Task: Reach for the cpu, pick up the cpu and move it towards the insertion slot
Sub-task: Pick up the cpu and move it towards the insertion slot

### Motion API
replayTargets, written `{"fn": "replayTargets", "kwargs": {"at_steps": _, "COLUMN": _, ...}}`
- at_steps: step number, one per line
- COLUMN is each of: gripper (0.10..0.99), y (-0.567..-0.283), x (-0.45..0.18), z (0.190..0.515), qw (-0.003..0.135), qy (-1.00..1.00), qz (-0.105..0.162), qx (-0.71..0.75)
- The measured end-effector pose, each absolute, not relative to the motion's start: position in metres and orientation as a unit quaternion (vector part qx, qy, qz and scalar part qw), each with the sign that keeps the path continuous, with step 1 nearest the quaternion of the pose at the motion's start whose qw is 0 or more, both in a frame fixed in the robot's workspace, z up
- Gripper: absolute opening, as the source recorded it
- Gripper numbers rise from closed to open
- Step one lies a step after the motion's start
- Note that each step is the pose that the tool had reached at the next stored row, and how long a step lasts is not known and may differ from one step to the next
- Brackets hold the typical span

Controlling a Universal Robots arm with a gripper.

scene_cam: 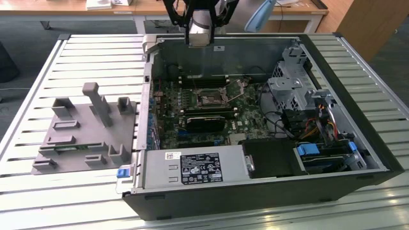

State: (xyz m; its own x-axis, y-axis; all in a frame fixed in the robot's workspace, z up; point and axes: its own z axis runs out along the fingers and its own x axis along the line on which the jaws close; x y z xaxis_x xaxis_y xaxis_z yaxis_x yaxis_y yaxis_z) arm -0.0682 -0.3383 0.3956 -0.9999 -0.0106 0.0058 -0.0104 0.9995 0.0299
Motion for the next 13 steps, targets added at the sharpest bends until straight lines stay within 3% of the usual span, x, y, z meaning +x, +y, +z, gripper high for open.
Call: {"fn": "replayTargets", "kwargs": {"at_steps": 13, "gripper": 0.541, "y": -0.338, "x": -0.054, "z": 0.396, "qw": 0.003, "qy": -1.0, "qz": -0.015, "qx": 0.003}}
